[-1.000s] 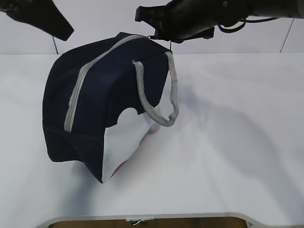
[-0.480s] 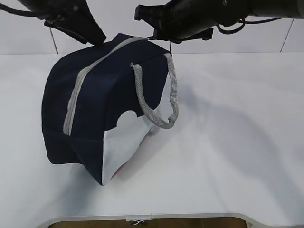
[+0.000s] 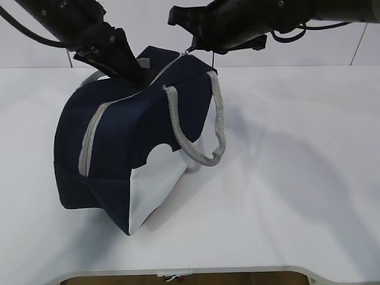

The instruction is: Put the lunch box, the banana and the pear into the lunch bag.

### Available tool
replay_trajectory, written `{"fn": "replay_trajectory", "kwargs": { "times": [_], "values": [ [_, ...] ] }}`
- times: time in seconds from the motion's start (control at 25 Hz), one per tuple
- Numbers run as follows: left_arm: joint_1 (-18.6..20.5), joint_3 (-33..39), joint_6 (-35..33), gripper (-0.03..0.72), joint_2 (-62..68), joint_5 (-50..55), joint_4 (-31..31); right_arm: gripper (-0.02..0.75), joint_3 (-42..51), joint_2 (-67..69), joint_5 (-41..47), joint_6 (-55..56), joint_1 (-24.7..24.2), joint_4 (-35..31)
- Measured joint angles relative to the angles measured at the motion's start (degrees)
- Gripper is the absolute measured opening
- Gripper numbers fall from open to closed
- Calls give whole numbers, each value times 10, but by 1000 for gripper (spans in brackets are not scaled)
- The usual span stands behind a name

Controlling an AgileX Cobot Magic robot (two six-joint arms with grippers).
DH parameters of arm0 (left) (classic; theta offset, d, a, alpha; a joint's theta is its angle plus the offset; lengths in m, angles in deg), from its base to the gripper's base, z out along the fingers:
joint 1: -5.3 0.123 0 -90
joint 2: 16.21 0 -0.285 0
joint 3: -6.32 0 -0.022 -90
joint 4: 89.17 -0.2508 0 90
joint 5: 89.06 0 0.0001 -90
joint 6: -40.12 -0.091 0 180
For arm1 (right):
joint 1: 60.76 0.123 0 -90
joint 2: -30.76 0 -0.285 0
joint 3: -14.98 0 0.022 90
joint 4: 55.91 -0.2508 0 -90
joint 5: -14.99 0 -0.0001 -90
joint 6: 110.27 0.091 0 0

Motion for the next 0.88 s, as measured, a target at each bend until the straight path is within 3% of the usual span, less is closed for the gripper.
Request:
{"fn": "replay_trajectory", "kwargs": {
  "times": [0.32,0.48,0.72,0.8,0.88],
  "values": [
    [0,0,26,441,5,1,-5,13,0,0,0,0,0,-2],
    [0,0,51,324,5,2,-19,13,0,0,-1,0,0,-4],
    [0,0,92,238,5,2,-28,13,0,0,-7,0,0,-4],
    [0,0,93,167,5,2,-33,13,0,1,-13,0,0,-4],
    [-1,0,94,46,5,2,-38,13,0,6,-16,0,0,-4]
  ]
}}
